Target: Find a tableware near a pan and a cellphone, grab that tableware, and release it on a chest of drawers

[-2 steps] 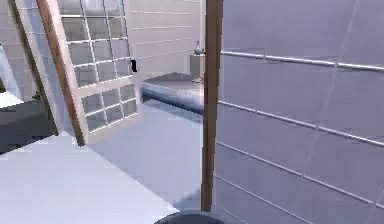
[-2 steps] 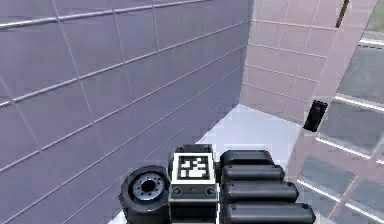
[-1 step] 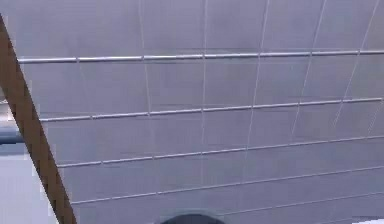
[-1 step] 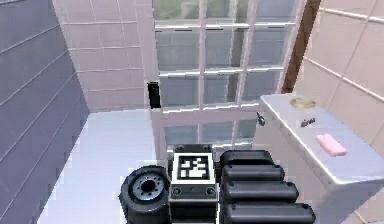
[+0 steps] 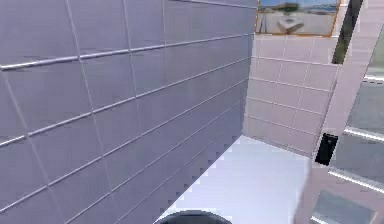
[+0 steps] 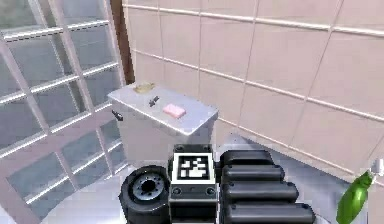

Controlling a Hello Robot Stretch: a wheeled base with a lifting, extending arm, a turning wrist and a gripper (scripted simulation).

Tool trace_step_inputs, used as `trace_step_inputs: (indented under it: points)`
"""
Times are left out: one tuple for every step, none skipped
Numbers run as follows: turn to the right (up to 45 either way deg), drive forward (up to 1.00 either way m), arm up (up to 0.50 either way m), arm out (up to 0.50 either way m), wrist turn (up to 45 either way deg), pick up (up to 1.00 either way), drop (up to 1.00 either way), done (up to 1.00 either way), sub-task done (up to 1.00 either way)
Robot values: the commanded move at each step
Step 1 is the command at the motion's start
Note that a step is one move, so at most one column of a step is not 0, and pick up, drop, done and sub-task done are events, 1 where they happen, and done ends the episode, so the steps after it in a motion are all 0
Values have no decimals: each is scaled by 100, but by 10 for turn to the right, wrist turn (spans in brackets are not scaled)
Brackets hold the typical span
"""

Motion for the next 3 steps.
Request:
trace_step_inputs:
  points:
    - [450,0,0,0,0,0,0,0,0]
    - [120,0,0,0,0,0,0,0,0]
    - [30,0,0,0,0,0,0,0,0]
